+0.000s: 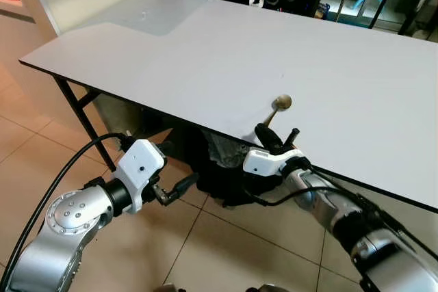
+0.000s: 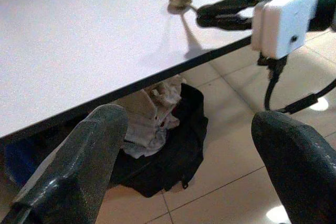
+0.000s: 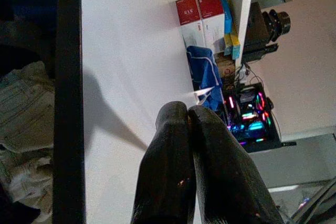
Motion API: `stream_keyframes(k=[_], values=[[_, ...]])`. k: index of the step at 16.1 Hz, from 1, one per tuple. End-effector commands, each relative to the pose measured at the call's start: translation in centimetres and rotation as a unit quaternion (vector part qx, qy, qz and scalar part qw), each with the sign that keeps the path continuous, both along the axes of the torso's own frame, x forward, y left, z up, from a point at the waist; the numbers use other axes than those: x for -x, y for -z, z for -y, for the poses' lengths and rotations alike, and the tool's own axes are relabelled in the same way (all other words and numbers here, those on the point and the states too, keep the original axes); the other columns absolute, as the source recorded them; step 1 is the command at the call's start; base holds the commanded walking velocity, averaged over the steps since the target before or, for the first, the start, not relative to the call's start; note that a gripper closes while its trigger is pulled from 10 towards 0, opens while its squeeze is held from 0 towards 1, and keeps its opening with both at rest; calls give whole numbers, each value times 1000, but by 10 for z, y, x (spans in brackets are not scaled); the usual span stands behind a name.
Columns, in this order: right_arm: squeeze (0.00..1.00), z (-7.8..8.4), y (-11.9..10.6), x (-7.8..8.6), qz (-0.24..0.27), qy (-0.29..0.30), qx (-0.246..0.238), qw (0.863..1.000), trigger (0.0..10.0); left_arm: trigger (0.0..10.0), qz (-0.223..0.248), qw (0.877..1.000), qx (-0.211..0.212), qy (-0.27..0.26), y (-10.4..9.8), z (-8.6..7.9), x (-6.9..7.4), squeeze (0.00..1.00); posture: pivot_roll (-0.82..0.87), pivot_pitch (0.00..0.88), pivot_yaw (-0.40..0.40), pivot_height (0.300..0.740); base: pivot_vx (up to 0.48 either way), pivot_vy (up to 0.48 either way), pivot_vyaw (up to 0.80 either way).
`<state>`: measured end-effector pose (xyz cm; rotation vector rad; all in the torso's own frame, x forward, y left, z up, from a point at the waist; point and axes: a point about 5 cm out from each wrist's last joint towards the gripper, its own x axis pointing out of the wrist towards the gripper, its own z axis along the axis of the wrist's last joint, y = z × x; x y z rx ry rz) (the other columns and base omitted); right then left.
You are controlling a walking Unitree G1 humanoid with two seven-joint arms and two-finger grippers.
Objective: Setting the table
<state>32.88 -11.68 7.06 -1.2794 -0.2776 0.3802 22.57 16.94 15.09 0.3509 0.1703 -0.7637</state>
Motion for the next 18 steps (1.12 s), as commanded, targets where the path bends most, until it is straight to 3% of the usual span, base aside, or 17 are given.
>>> stream_keyframes(k=[1,5,9,16,17,18], values=[[0,1,-5,-4,8,-3,1,1000,10000,10000,-2,1000,-5,7,-2,0,2,0,53,71,2,740,0,0,0],[0,18,-9,-10,11,-6,20,1000,10000,10000,-9,1000,-6,8,-2,-1,5,0,57,73,-7,740,0,0,0],[0,30,-5,-8,-18,-2,6,1000,10000,10000,-14,1000,-3,11,-2,0,6,0,53,77,-6,740,0,0,0],[0,35,0,-6,-46,3,-11,999,10000,10000,-15,1000,0,16,-3,1,6,0,60,73,-5,740,0,0,0],[271,36,-1,-7,-46,5,-11,999,10000,10000,-15,1000,0,16,-3,1,6,0,62,71,-7,740,0,0,0],[271,36,-1,-7,-46,6,-10,999,10000,10000,-15,1000,0,16,-3,1,6,0,62,70,-7,740,0,0,0]])
